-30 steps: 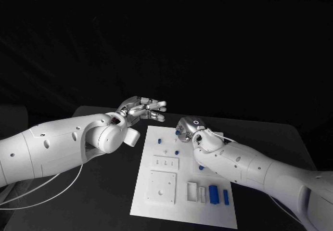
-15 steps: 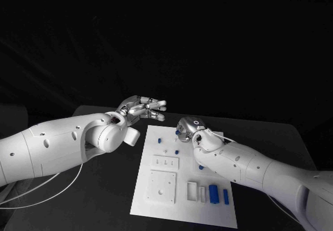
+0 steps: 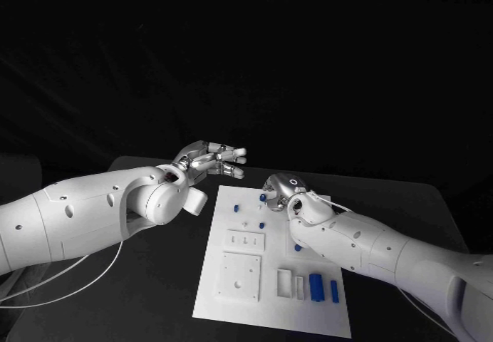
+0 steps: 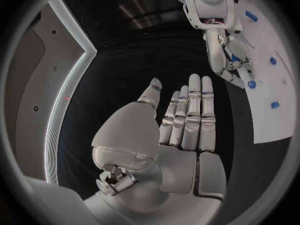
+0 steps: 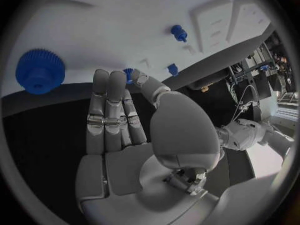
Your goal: Assemble the parts on the task board
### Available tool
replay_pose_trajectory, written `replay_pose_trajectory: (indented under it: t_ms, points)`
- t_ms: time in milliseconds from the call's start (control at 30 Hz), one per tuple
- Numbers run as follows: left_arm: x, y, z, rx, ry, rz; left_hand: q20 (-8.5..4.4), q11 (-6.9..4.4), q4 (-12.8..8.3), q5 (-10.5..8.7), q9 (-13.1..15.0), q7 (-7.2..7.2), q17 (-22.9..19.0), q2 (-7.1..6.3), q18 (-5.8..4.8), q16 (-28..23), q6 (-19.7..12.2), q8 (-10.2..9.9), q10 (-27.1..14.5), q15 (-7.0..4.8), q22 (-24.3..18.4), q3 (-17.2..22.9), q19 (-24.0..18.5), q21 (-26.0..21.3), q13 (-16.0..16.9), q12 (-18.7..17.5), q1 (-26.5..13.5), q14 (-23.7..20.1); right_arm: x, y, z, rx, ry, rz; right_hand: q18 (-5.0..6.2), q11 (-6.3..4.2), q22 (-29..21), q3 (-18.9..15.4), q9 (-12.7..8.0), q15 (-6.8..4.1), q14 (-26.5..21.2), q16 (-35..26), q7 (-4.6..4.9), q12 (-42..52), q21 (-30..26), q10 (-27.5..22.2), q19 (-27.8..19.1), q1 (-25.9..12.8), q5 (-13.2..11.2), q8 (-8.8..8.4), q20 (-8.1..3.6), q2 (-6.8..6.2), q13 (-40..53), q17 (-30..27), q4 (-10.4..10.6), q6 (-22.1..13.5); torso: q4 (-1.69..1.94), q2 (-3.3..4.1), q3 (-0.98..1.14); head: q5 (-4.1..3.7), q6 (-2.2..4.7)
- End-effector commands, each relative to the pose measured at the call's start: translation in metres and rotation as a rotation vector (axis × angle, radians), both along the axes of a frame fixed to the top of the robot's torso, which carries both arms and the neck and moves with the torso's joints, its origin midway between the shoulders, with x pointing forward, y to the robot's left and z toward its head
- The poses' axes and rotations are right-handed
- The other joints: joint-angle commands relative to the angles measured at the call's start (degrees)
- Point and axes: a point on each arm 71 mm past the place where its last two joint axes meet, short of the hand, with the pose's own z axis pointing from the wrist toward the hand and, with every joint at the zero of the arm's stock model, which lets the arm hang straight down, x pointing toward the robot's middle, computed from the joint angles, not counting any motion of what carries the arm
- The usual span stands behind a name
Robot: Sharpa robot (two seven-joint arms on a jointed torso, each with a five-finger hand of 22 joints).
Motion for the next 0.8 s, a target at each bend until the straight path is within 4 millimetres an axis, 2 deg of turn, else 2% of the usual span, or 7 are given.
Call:
replay_pose_trajectory:
  t_ms: [33,267,367,433,633,667,800]
  points:
    - [0.001,0.003,0.001,0.013,-0.014,-0.006,0.18,0.21,-0.22,0.22,0.02,0.02,-0.06,0.22,-0.68,-0.45,-0.11,-0.13,0.21,0.08,-0.1,-0.11,-0.53,0.08,0.08,-0.05,-0.04,0.02,-0.003,-0.005,0.004,0.035,-0.014,0.005,0.52,-0.22,-0.08,-0.21,-0.08,-0.04,0.26,-0.11,-0.29,0.24,-0.2,0.14,0.39,0.32,0.26,-0.1,-0.08,-0.2,-0.09,-0.1,-0.01,0.28,-0.27,-0.19,0.02,0.06,0.32]
    - [0.009,0.018,0.004,0.06,-0.039,0.014,0.74,-0.48,-0.34,0.22,0.03,-0.22,-0.78,0.07,-2.72,-2.0,0.11,-0.13,3.51,0.48,-2.16,-0.07,-4.47,-3.78,0.12,0.06,-0.1,-1.72,-0.003,-0.03,0.026,0.127,-0.032,0.013,-0.18,-2.12,0.92,2.23,-0.02,-1.07,0.94,1.27,-0.24,0.24,0.38,9.07,0.92,-2.04,1.91,-0.05,-0.94,-0.18,0.04,0.77,0.39,1.34,-1.11,-0.52,0.08,0.32,1.01]
    - [0.013,0.025,0.005,0.081,-0.051,-0.003,2.26,-0.87,-3.33,0.23,-0.03,-1.37,-1.69,-1.23,-3.51,-4.24,-0.34,-0.23,1.44,2.1,-3.0,0.8,-8.13,-6.24,0.03,-0.14,3.82,-6.37,-0.002,-0.042,0.037,0.154,-0.025,0.014,-0.93,-3.44,0.98,0.68,-0.01,-1.68,0.76,1.37,-0.51,0.41,0.25,13.85,0.77,-2.26,3.02,-0.04,-1.45,-0.37,0.42,1.04,0.57,1.22,-1.51,-0.71,0.12,0.4,1.42]
    - [0.015,0.031,0.006,0.091,-0.06,-0.009,3.03,-1.5,-4.79,0.18,-0.05,-2.22,-1.44,-2.11,-3.51,-3.45,-1.06,-0.26,0.27,2.46,-2.85,0.99,-9.64,-7.24,0.03,-0.16,5.11,-8.24,-0.001,-0.051,0.044,0.16,-0.02,0.017,-1.78,-4.65,0.8,-2.52,0.01,-2.25,0.71,1.43,-0.89,0.89,-0.02,17.68,0.7,-2.65,6.54,0.0,-1.93,-0.71,1.13,1.32,0.9,1.28,-1.79,-0.84,0.13,0.39,1.69]
    - [0.019,0.043,0.009,0.116,-0.077,-0.015,-2.63,-2.13,-6.18,0.07,0.08,-1.38,6.62,-2.18,-1.24,11.83,-0.2,-0.02,5.95,-2.52,3.35,0.87,2.84,4.48,0.09,0.46,5.97,-0.25,0.0,-0.078,0.052,0.147,0.033,0.01,-4.32,-6.82,-0.24,-12.48,0.03,-3.88,1.67,2.64,-1.62,4.11,-0.72,24.31,1.79,-1.26,10.74,0.06,-3.98,0.18,11.47,3.32,1.2,0.73,-2.26,-1.01,0.28,0.45,2.29]
    - [0.019,0.044,0.009,0.121,-0.078,-0.016,-3.16,-2.51,-6.21,0.12,0.13,-1.27,7.74,-2.1,-0.96,13.73,0.23,0.08,7.4,-3.05,4.17,0.83,4.01,5.97,0.1,0.78,5.99,0.87,0.001,-0.082,0.052,0.147,0.044,0.006,-4.82,-7.9,-0.21,-15.87,0.1,-3.46,0.41,4.62,-0.48,9.98,-0.8,20.86,1.93,-0.58,11.13,0.12,-4.26,1.5,19.01,6.13,1.46,0.57,-2.33,-1.03,0.32,0.51,2.32]
    - [0.02,0.049,0.009,0.146,-0.083,-0.023,-5.46,-4.02,-6.22,0.29,-0.02,-1.49,16.61,-1.66,-0.07,26.52,0.66,-0.2,11.46,-5.14,10.16,0.41,7.46,15.83,0.16,0.69,5.72,2.63,0.004,-0.098,0.049,0.135,0.1,-0.016,-4.56,-7.29,1.43,-17.99,0.1,-3.89,-0.72,9.59,-1.65,22.03,0.21,16.62,2.5,-0.5,11.92,-0.06,-4.25,2.16,34.09,13.72,0.63,0.6,-2.41,-1.09,0.44,0.5,2.3]
